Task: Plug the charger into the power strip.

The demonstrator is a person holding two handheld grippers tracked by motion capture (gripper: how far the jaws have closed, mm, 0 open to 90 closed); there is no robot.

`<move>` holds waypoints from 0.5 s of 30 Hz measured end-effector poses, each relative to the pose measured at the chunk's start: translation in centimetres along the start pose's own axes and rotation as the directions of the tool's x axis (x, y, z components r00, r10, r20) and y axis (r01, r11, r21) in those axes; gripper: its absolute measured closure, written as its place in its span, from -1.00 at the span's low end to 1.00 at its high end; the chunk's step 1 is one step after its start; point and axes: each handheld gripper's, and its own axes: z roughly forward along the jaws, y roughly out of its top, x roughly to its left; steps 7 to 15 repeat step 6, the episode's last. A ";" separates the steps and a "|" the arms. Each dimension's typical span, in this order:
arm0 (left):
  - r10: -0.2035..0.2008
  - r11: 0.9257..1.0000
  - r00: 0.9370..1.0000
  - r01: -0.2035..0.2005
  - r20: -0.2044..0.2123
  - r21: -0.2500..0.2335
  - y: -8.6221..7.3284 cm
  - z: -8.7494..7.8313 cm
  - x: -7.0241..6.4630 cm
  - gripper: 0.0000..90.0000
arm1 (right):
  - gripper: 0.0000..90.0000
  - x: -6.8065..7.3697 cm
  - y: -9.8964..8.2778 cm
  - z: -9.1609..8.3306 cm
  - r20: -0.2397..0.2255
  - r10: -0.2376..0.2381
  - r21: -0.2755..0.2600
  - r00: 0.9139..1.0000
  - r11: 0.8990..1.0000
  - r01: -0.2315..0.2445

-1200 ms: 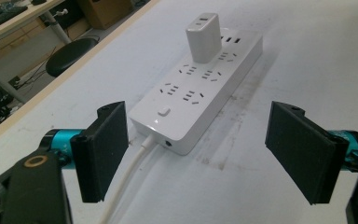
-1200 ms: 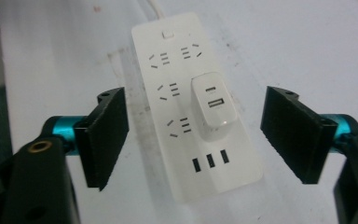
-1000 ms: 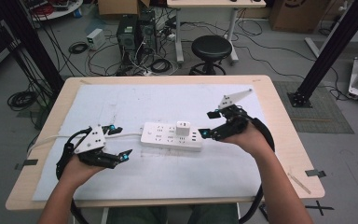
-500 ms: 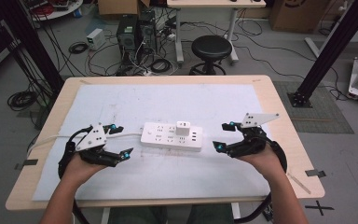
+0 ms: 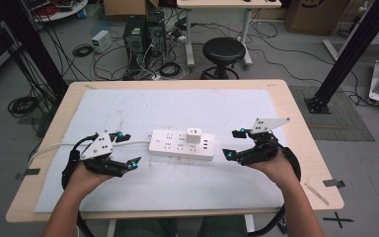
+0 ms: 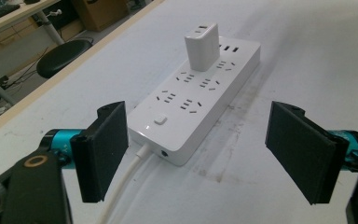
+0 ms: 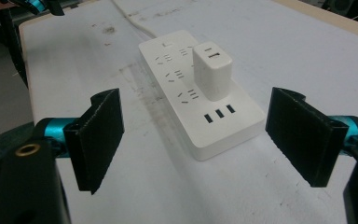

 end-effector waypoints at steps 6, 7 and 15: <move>-0.005 1.000 1.000 0.005 -0.002 0.005 -0.1 0.3 0.0 -0.53 | -0.57 0.1 0.1 -0.4 0.010 0.001 -0.013 1.000 1.000 -0.001; -0.005 1.000 1.000 0.005 -0.002 0.005 -0.1 0.3 0.0 -0.53 | -0.57 0.1 0.1 -0.4 0.010 0.001 -0.013 1.000 1.000 -0.001; -0.005 1.000 1.000 0.005 -0.002 0.005 -0.1 0.3 0.0 -0.53 | -0.57 0.1 0.1 -0.4 0.010 0.001 -0.013 1.000 1.000 -0.001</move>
